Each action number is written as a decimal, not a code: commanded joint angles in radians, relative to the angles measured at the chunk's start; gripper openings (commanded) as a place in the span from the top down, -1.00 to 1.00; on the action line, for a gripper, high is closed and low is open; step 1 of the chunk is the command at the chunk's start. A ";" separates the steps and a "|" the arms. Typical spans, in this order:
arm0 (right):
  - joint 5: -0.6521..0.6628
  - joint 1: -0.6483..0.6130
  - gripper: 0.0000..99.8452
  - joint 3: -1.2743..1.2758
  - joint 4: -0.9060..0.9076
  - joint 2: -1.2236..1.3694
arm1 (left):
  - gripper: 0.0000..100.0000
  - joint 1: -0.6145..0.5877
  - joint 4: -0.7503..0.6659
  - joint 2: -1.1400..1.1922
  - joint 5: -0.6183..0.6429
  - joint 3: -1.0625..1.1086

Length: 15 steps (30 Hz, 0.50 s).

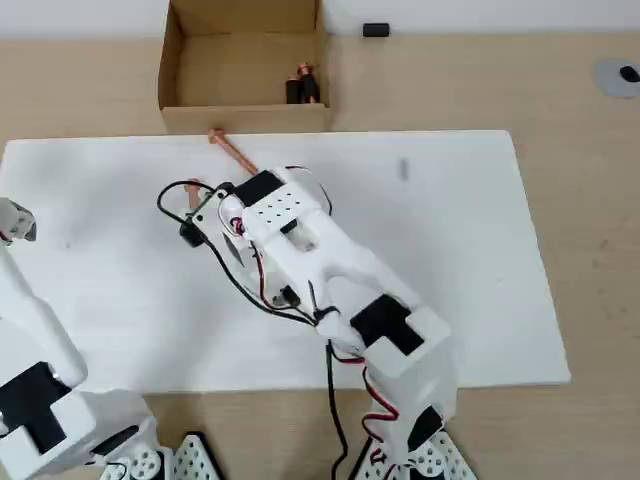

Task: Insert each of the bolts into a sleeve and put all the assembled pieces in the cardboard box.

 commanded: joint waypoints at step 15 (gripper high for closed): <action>0.000 0.018 0.98 -0.005 -0.031 0.220 | 0.73 -0.009 -0.012 -0.008 0.005 -0.006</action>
